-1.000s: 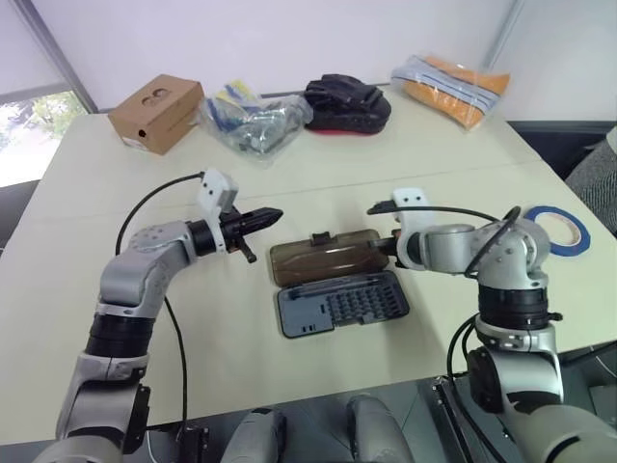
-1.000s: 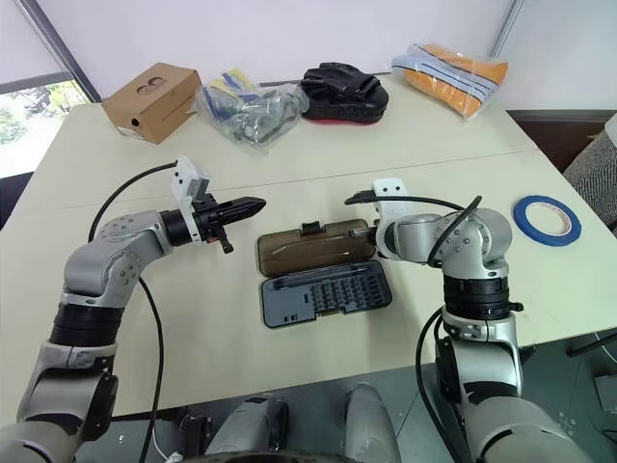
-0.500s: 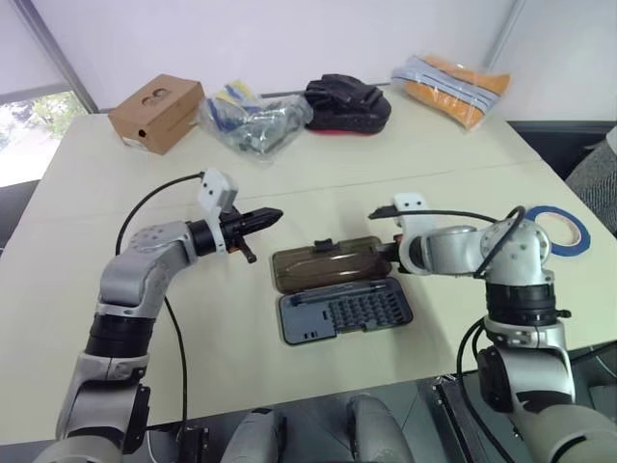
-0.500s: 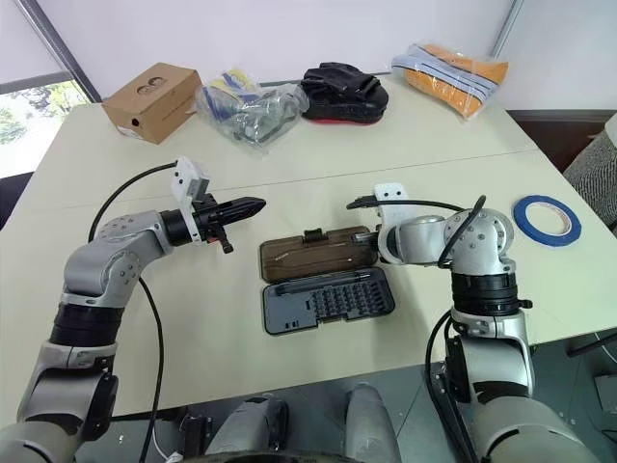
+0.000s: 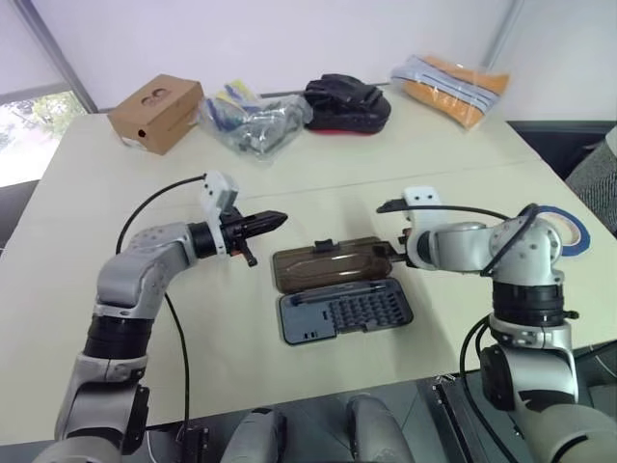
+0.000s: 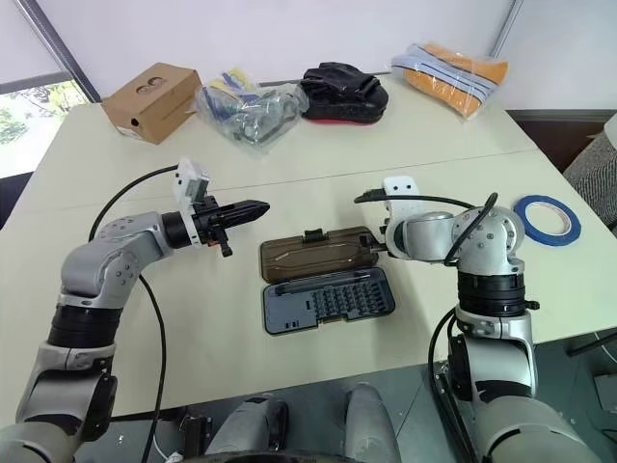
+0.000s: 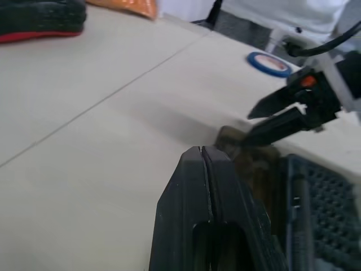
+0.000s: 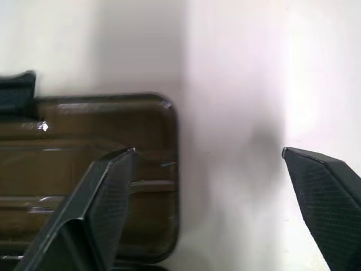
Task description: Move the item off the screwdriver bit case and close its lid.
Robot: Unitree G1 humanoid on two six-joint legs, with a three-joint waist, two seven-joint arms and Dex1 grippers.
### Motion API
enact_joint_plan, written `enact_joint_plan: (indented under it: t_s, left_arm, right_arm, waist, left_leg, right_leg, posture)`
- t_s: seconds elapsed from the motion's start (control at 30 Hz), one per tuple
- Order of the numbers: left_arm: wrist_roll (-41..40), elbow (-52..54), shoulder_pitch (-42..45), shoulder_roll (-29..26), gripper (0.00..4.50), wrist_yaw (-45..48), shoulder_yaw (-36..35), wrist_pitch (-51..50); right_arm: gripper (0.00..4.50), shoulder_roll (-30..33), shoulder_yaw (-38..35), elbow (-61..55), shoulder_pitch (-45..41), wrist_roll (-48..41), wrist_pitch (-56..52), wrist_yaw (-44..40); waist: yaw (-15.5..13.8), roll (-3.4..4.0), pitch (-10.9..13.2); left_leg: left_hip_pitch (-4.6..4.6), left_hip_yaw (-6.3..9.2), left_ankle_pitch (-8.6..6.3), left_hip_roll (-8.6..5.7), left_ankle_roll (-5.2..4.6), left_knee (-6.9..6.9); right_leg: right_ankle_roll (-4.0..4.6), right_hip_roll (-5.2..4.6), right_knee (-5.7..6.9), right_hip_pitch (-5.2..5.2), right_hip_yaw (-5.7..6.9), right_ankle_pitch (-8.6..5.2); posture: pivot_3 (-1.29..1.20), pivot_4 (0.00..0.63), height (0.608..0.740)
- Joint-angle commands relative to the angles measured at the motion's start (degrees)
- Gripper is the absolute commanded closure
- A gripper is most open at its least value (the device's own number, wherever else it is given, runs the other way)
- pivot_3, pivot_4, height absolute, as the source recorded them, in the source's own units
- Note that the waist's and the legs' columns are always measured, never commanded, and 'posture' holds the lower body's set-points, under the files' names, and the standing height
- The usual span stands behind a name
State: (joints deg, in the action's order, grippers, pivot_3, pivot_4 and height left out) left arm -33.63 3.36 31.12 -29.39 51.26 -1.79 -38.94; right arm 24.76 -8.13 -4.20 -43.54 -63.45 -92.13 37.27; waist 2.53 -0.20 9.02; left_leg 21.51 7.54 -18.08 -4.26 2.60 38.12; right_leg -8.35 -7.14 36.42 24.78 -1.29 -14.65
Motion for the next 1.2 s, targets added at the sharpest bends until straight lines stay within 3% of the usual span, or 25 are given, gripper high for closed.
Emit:
enact_joint_plan:
  t_s: [0.03,0.23,0.37,0.73,1.1,1.2]
  left_arm:
    - [-3.94,4.47,-0.65,-2.85,4.5,4.19,-1.63,-2.05]
    - [-5.5,9.27,-2.53,-9.19,4.5,14.35,4.41,-4.72]
    - [1.79,6.8,-4.64,-11.66,4.5,21.29,12.25,2.96]
    - [10.24,-1.76,-7.68,-9.34,4.5,26.02,19.49,12.56]
    - [14.57,-10.39,-7.62,-3.82,4.5,24.29,19.93,17.99]
    - [15.18,-11.69,-7.66,-3.18,4.5,23.98,19.91,19.13]
  right_arm:
    - [0.05,2.88,2.31,-7.02,-1.31,5.19,4.1,-7.24]
    - [0.05,11.99,14.25,-14.59,-0.18,18.35,16.06,-22.5]
    - [0.05,13.38,16.33,-13.24,1.26,25.13,28.6,-34.07]
    - [0.05,12.93,16.62,-7.94,0.58,34.19,38.38,-51.7]
    - [0.05,20.51,26.99,-8.01,-0.87,40.99,46.36,-79.3]
    - [0.05,18.61,28.84,-2.3,-2.0,43.89,48.95,-82.52]
  waist:
    - [0.05,0.01,0.01]
    - [-0.07,0.03,0.02]
    - [-0.09,0.03,0.02]
    - [-0.16,0.01,0.04]
    - [-0.69,0.01,0.03]
    - [-0.58,0.0,0.03]
  left_leg:
    - [-0.01,0.0,0.0,0.01,0.0,-0.01]
    - [-0.01,-0.05,-0.02,0.0,-0.03,-0.03]
    - [-0.04,-0.09,-0.02,0.0,-0.04,-0.02]
    - [-0.03,-0.05,-0.03,0.02,-0.04,-0.02]
    - [-0.08,-0.03,-0.03,0.0,-0.06,0.05]
    - [-0.11,-0.04,-0.04,0.01,-0.06,0.07]
  right_leg:
    - [0.0,0.01,0.0,0.0,0.0,0.0]
    - [0.0,0.04,-0.08,-0.02,0.0,0.0]
    - [0.0,0.05,-0.17,-0.11,0.0,0.0]
    - [0.0,0.06,-0.18,-0.1,0.01,0.0]
    - [0.0,0.05,-0.2,-0.2,0.03,0.0]
    - [0.0,0.05,-0.19,-0.22,0.03,0.0]
  posture:
    - [0.0,0.15,0.74]
    - [0.0,0.15,0.74]
    - [0.0,0.15,0.74]
    - [0.0,0.15,0.74]
    - [0.0,0.15,0.74]
    - [0.0,0.15,0.74]
